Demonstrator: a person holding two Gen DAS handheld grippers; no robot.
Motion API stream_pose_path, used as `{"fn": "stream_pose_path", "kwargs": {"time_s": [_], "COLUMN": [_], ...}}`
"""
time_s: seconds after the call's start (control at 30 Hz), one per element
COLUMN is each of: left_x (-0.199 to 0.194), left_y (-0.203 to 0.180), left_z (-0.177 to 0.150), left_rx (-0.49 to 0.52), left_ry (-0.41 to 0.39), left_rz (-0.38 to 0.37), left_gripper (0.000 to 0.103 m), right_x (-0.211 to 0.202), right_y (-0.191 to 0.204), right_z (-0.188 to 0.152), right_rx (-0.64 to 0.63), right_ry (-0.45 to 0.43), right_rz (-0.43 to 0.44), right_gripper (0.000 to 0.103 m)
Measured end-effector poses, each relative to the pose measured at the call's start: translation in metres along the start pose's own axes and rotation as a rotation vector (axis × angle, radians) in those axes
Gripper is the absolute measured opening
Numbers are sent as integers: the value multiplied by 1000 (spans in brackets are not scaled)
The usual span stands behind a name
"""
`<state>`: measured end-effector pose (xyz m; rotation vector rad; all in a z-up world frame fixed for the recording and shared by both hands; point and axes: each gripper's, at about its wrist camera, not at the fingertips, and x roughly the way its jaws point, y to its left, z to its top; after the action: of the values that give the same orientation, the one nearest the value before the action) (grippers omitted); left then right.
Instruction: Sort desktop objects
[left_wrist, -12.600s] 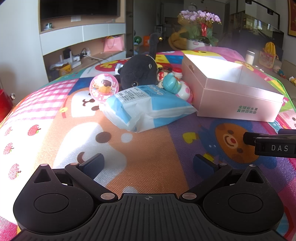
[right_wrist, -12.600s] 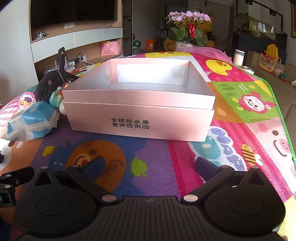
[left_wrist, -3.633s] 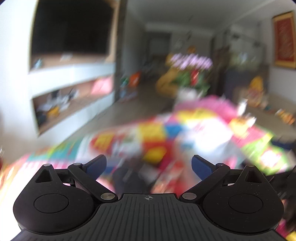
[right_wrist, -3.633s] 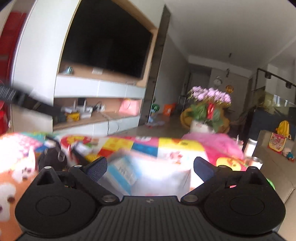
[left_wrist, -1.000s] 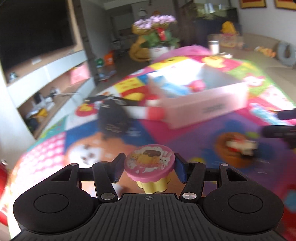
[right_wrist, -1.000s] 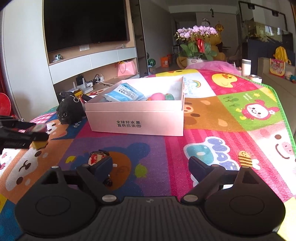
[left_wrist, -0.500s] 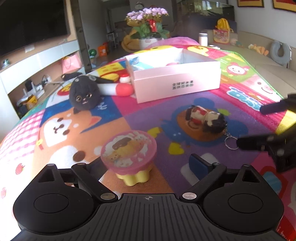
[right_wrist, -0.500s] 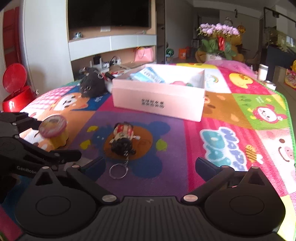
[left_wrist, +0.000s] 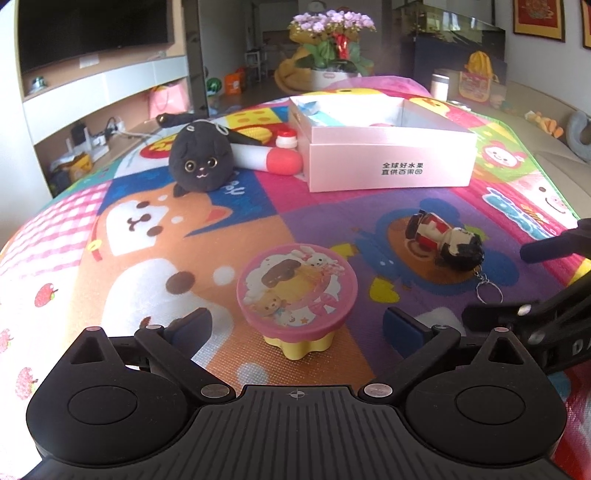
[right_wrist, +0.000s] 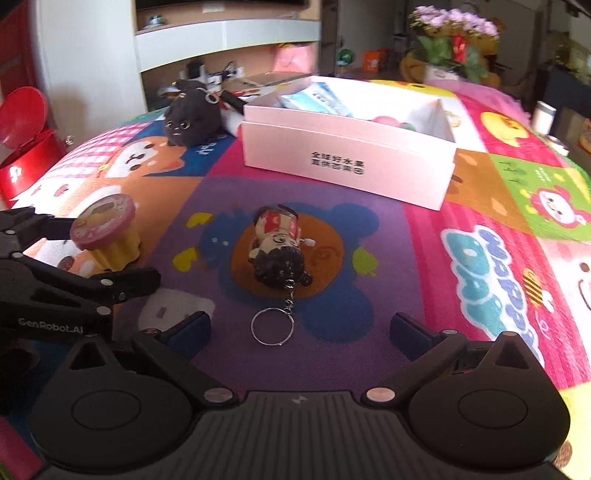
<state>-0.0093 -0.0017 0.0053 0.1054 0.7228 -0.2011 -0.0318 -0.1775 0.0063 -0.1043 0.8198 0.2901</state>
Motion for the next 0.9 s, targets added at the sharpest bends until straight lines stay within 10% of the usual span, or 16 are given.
{"fn": "stream_pose_path", "kwargs": {"time_s": [0.1,0.27,0.77,0.9], "left_x": [-1,-13,8,7], "left_y": [-2,-1,-16,-19], "left_z": [0,-3,14,12], "left_rx": [-10,-15,-94,-20], "left_ry": [11,29,-26,-45], "left_rz": [-2,-39,-189,-108], "left_gripper": [102,102,99,99], "right_x": [-3,7,-8,-11], "right_y": [-4,-17,-35,-30], "right_z": [6,15,5,12], "right_rx": [-26,-117,15,63], "right_ry": [-42,-125,-133,-141], "right_rz": [-3,-355,-250,-193], "right_gripper": [103,103,103,103]}}
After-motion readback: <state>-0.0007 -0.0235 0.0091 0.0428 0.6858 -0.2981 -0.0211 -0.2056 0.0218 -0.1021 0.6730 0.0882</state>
